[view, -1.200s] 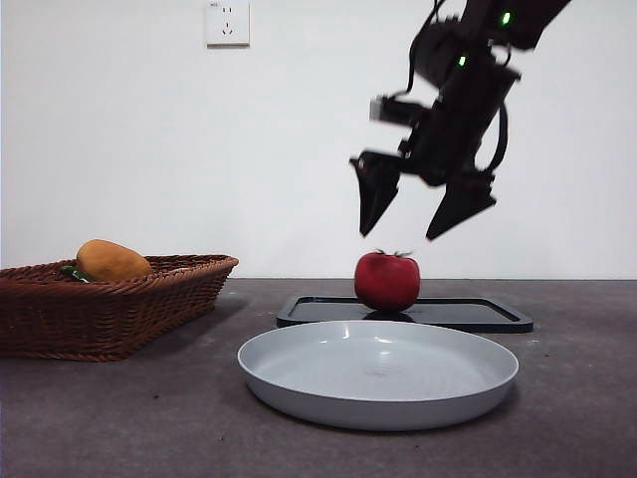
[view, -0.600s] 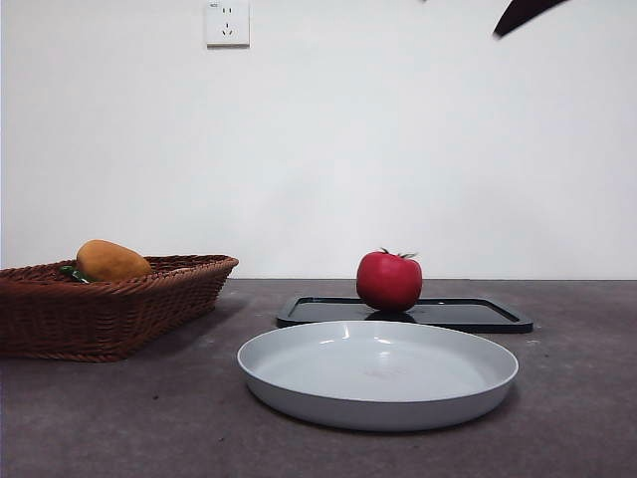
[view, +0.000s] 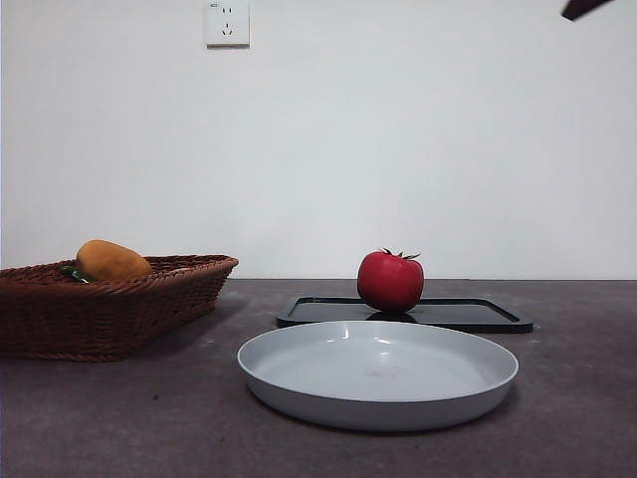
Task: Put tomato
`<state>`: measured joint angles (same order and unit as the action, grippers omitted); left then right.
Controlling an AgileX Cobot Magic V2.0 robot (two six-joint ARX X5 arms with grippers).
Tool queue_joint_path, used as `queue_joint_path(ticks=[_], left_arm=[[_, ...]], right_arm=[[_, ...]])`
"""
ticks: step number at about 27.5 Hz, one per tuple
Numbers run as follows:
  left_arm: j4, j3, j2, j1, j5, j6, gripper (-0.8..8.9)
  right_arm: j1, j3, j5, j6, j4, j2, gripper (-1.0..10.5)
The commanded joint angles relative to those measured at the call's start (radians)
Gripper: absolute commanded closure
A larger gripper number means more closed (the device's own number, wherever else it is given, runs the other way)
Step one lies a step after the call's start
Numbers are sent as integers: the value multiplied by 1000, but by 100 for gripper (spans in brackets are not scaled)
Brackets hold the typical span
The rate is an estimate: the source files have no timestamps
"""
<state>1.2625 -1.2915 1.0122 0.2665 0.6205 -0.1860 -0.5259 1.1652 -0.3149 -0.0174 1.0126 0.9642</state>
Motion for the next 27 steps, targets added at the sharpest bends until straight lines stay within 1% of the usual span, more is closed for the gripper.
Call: queue_joint_path(ticks=[1,3,6,18,20,21,23,24,27], left_arm=[[-6,-24,4,4,6,-8,318],[-6,-24,4,4,5,-8,318],[-6,-24,4,4,5,-8,318],[-6,-24,4,4,5,-8,318],[-6,-24,4,4,6,-8,319],[-6,-24,4,4,5,-8,330],[-5,-24,4,4,6,-8,425],[-5,-24,4,4,6,-8,492],[-6,-24,4,4,5,-8,676]], right_arm=[[-33,-43,-3,-39,-9,-40,399],[-48,-69,-2,-51,-10,-71,400],[-49,-72,-1,-51,-15,-84,400],[-49,-72,-1,-51,-17,-84,401],[-49,-72,-1,-51,-17,-84,444],[-49,-72,-1,-51,-16,-84,502],[-49,-72,-1,-51,-16,-84,643],[-49,-72,-1,-51,-17,-84,713],[-49,-72,-1,-50,-17,-84,842]])
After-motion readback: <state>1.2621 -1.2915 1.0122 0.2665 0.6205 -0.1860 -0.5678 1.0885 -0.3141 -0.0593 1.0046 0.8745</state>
